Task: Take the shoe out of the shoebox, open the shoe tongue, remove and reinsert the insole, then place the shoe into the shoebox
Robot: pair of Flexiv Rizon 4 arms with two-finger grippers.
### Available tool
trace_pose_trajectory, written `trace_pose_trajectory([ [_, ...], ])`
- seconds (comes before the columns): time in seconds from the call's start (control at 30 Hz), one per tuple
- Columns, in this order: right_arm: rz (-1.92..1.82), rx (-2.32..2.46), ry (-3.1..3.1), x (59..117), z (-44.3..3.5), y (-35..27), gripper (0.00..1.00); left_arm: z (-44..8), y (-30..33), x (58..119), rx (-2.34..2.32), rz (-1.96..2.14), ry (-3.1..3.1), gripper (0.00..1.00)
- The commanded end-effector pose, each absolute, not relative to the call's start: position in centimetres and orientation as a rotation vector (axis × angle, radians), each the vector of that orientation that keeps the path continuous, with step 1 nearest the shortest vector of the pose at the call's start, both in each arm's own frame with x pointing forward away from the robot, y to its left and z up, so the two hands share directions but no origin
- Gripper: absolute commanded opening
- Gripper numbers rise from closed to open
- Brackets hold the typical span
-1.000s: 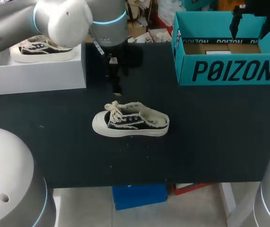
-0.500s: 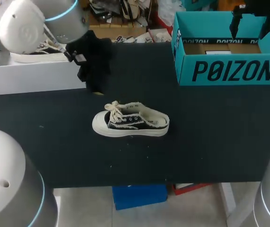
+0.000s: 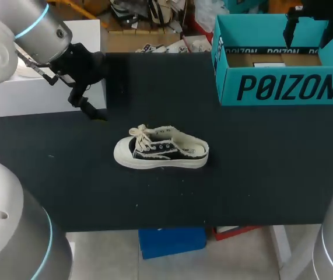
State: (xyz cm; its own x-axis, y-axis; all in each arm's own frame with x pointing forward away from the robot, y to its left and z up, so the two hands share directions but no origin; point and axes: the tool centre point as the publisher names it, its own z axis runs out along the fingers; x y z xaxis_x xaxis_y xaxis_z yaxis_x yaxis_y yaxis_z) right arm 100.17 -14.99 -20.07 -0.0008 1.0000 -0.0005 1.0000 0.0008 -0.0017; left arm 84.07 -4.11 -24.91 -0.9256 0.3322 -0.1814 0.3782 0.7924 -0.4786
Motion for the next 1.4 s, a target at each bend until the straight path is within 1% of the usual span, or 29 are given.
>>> trace_pose_trajectory([
  [0.03, 0.002, -2.22, -2.221, 100.1, -20.0, -15.0, 1.0, -25.2, -4.0, 83.8, 0.568, -0.803, 2.876, 1.0],
  [0.5, 0.002, -2.22, -2.221, 100.1, -20.0, -15.0, 1.0, -25.2, -4.0, 83.8, 0.568, -0.803, 2.876, 1.0],
  [0.63, 0.002, -2.22, -2.221, 100.1, -20.0, -15.0, 1.0, -26.4, -4.1, 82.2, 0.3, -0.804, 2.859, 1.0],
  [0.87, 0.002, -2.22, -2.221, 100.1, -20.0, -15.0, 1.0, -25.4, -3.7, 78.5, 0.089, -0.901, 2.788, 1.0],
  [1.13, 0.002, -2.22, -2.221, 100.1, -20.0, -15.0, 1.0, -25.4, -1.8, 75.7, 0.059, -0.893, 2.762, 1.0],
  [1.4, 0.002, -2.22, -2.221, 100.1, -20.0, -15.0, 1.0, -25.6, -1.4, 75.4, 0.089, -0.919, 2.759, 1.0],
])
